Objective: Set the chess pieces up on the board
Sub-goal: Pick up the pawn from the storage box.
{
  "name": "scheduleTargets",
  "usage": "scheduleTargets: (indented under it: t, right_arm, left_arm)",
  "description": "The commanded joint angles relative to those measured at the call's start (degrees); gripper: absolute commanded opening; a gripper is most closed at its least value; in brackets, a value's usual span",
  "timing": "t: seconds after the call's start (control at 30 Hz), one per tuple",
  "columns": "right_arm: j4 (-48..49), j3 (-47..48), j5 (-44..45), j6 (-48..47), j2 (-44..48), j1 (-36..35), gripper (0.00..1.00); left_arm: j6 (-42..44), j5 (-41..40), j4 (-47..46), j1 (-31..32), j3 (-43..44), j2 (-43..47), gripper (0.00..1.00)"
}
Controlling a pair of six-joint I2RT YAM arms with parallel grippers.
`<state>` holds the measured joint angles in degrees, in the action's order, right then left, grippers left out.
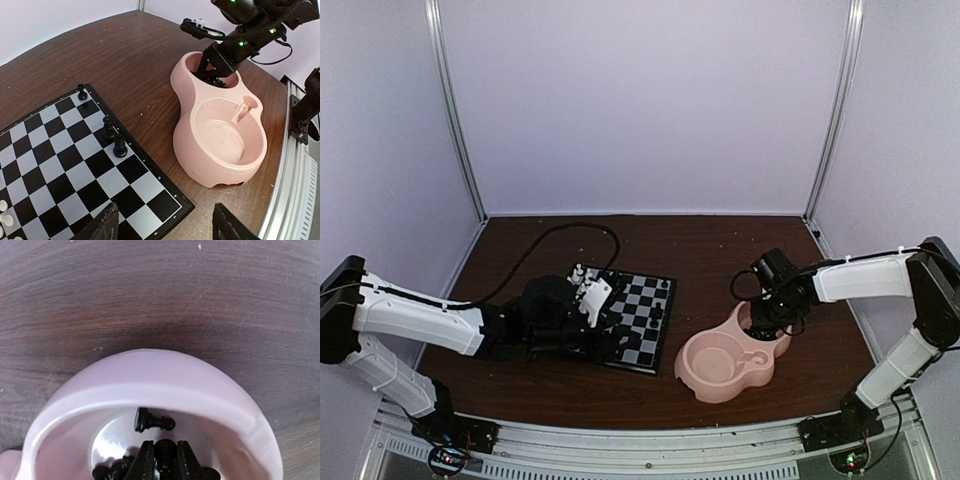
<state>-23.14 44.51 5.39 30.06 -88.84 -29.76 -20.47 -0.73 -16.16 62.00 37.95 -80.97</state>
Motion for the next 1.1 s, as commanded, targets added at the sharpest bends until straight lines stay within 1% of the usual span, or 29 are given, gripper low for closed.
scheduleTargets:
  t: [0.0,0.1,0.33,0.53,0.7,0.87,1.07]
  right_arm:
    - [1.6,-1.9,-0.6,-1.0,5.7,0.3,0.07]
    - [3.5,-3.6,-2.2,-2.4,9.8,0.3,0.05]
    - [9.1,-8.6,-5.3,-4.3,20.7,0.2,0.09]
    - [15.9,-11.8,-14.1,-5.4,25.7,0.1,0.08]
    - [20.7,-13.5,-21.1,-6.0,27.2,-0.4,0.09]
    - [21.1,-13.1,-21.8,-6.6,26.4,-1.8,0.09]
    - [20.6,-12.0,-20.8,-7.3,24.4,-3.4,0.1]
  left_arm:
    - [0.7,-0.9,-1.1,0.0,0.7,1.5,0.64]
    - [0.9,-1.3,-1.1,0.0,0.6,1.9,0.64]
    - [1.2,-0.9,-2.6,0.0,-1.4,4.6,0.64]
    - [1.2,-0.9,-2.1,0.0,-1.7,6.0,0.64]
    - [0.0,-1.0,-2.7,0.0,-2.0,6.1,0.64]
    - [-1.2,-1.3,-3.1,0.0,-2.1,5.7,0.64]
    - [-1.9,-4.3,-3.0,-0.1,-2.1,5.3,0.64]
